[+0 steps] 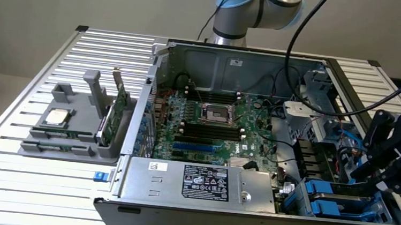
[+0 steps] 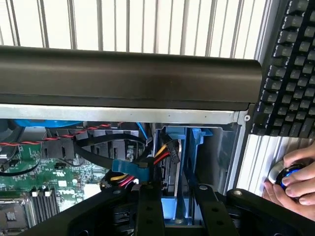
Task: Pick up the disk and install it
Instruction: 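Insert the first disk wire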
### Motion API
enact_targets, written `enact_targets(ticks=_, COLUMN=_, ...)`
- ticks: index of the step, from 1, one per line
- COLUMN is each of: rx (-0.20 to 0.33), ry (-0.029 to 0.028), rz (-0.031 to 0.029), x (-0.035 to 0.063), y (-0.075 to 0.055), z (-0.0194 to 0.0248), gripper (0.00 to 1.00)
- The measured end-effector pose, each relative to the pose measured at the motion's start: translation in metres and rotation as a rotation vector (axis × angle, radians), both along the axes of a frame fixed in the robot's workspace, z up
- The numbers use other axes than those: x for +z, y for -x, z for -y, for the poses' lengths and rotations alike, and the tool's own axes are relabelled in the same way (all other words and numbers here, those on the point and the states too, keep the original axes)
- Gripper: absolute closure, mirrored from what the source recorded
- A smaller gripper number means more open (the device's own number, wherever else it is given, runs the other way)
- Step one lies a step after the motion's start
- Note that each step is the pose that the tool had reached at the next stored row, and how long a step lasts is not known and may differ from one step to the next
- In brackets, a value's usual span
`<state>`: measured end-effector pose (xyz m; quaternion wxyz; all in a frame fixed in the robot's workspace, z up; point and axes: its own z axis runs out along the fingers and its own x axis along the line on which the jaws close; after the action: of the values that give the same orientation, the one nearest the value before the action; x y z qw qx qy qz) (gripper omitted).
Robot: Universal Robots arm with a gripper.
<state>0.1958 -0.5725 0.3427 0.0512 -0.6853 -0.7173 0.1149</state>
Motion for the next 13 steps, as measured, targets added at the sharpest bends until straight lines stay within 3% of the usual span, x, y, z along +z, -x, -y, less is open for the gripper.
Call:
enact_targets(ticks=2, rx=0.020, ry=-0.0093, rz=0.0000, x=0.0000, y=-0.0001, z=0.0000, gripper=0.69)
enact_targets(ticks=3, rx=0.030, ry=-0.0111, rz=0.0001, x=-0.0001, y=-0.0001, z=0.0000, gripper=0.69)
enact_targets(ticks=13, rx=0.095, ry=-0.0199, rz=0.0032, x=0.0000, y=-0.0006, z=0.0017, gripper=0.69)
